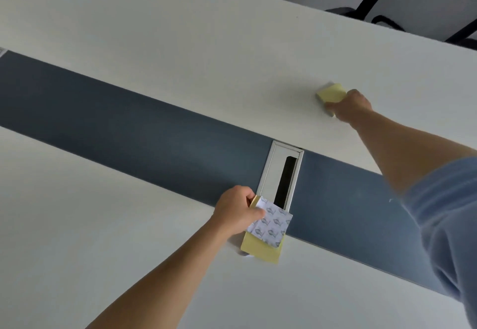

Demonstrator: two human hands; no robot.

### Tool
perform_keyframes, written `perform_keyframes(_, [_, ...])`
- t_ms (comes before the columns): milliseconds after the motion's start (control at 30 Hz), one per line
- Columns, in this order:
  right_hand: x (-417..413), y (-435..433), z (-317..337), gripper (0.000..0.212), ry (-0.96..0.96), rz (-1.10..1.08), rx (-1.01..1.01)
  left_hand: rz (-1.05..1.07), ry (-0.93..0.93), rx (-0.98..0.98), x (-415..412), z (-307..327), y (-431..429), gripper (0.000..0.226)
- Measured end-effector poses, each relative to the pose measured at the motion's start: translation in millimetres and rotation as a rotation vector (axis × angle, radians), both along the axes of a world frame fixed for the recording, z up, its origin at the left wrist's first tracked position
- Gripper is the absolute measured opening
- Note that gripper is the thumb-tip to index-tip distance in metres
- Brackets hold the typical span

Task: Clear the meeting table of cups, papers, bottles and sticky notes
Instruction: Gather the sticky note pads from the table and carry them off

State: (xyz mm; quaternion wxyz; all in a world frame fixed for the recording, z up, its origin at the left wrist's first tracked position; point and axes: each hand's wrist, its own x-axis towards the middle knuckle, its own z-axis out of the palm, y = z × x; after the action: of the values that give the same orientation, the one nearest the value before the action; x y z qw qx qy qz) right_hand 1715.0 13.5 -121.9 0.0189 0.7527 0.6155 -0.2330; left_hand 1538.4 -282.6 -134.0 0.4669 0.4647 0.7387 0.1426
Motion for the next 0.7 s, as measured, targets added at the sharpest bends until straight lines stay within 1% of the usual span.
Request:
perform_keyframes(67, [-1.6,-1.0,-8.2,0.082,-0.087,0.002,0.025,-0.014,0.008,0.0,0.2,-1.5,0.4,0.023])
perform_keyframes(100, [-1.2,-3.9,-8.8,0.086,-0.088,-0.027,0.026,-0.018,0.01,0.0,0.0,-2.5,0.8,0.024])
perform_keyframes(167, [5.4,-11.1,-8.2,0.093,0.026,-0.132,-0.01,-0.024,0.009,-0.002,-0.1,-1.1,0.5,0.022])
perform_keyframes(233, [15.0,-25.0,-8.0,0.091,0.139,-0.218,-0.044,-0.005,-0.014,-0.019,-0.3,3.0,-0.7,0.021])
perform_keyframes(300, [23.9,-41.4,-11.6,0.081,0.202,-0.273,-0.051,0.04,-0.057,-0.05,-2.1,4.0,0.4,0.02])
perform_keyframes(333, [27.5,-51.7,-11.1,0.072,0.254,-0.295,-0.04,0.072,-0.089,-0.064,-3.7,6.7,-0.3,0.02])
perform_keyframes(400, [31.6,-70.5,-3.1,0.042,0.371,-0.324,-0.013,0.152,-0.191,-0.098,-7.2,12.9,-0.2,0.019])
perform_keyframes(433, [32.2,-79.9,1.9,0.031,0.41,-0.31,-0.008,0.196,-0.249,-0.117,-9.6,15.0,-1.4,0.018])
perform_keyframes(533, [33.2,-116.5,26.0,0.023,0.605,-0.217,-0.015,0.297,-0.367,-0.167,-9.5,28.3,-15.1,0.021])
perform_keyframes(600, [27.8,-149.4,42.4,0.023,0.737,-0.132,-0.146,0.374,-0.378,-0.189,-6.9,30.0,-29.9,0.02])
perform_keyframes(633, [25.7,-166.8,47.6,0.024,0.762,-0.067,-0.238,0.419,-0.388,-0.201,-5.3,30.9,-37.6,0.02])
perform_keyframes(700, [22.3,-202.2,54.1,0.028,0.742,0.045,-0.394,0.5,-0.414,-0.226,-1.7,33.3,-52.1,0.013])
